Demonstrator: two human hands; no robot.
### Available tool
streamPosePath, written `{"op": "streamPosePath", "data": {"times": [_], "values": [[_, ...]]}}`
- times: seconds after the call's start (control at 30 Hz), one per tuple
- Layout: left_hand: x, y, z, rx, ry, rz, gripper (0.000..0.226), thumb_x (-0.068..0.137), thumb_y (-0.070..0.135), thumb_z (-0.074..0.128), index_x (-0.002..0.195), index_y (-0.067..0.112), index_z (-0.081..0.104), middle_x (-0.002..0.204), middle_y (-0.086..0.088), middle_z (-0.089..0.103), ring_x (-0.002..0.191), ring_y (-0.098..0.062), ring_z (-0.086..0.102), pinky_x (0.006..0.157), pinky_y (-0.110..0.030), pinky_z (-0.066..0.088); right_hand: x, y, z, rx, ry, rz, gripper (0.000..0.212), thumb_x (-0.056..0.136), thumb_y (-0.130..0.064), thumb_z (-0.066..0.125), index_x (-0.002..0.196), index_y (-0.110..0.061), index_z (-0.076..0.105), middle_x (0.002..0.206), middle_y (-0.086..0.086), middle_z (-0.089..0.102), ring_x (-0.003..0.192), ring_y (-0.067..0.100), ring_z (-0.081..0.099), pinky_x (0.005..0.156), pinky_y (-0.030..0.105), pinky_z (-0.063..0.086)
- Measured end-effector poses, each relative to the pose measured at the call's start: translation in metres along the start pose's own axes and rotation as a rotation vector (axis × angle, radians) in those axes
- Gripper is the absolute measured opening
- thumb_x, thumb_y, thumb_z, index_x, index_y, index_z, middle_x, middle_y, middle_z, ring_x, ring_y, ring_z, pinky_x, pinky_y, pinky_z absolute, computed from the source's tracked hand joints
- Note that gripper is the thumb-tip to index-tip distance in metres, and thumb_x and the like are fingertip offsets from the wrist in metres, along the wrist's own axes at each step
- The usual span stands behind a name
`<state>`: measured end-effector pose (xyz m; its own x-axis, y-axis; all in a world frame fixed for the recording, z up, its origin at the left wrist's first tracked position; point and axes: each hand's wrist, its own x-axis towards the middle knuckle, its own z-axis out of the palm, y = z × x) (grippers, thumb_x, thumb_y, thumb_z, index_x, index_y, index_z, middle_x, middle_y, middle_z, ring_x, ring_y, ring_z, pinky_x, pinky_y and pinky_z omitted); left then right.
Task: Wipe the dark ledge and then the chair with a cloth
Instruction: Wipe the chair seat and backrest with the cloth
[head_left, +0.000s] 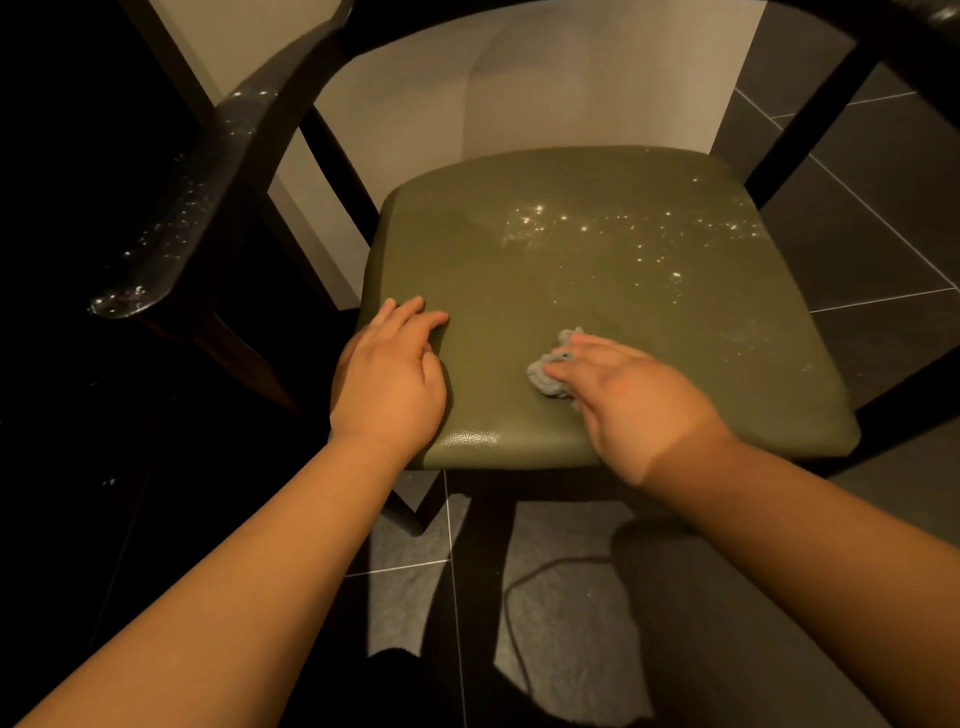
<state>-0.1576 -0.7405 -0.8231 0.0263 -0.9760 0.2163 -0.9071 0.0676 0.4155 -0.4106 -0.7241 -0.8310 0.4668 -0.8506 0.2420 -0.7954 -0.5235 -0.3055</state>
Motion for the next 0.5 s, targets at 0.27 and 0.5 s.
{"op": "streamPosePath", "data": {"times": [0.27, 0.5], "values": [[0.002, 0.000, 0.000, 0.006, 0.017, 0.010, 0.054, 0.095, 0.025, 0.033, 0.138, 0.025, 0.065, 0.156, -0.002, 0.053, 0.154, -0.025, 0.035, 0.127, -0.040, 0.024, 0.002, -0.070, 0.027, 0.074, 0.122, -0.128, 0.051, 0.076, 0.005, 0.075, 0.125, -0.004, 0.070, 0.131, 0.016, 0.068, 0.126, 0.034, 0.063, 0.110, 0.042, 0.038], [0.001, 0.000, 0.000, 0.009, 0.010, -0.002, 0.041, 0.106, 0.026, 0.044, 0.142, 0.026, 0.064, 0.158, -0.001, 0.051, 0.155, -0.022, 0.033, 0.128, -0.040, 0.020, -0.005, -0.004, 0.003, -0.077, 0.103, 0.035, 0.051, 0.076, 0.002, 0.077, 0.126, -0.008, 0.070, 0.125, 0.018, 0.070, 0.111, 0.040, 0.069, 0.097, 0.048, 0.053]]}}
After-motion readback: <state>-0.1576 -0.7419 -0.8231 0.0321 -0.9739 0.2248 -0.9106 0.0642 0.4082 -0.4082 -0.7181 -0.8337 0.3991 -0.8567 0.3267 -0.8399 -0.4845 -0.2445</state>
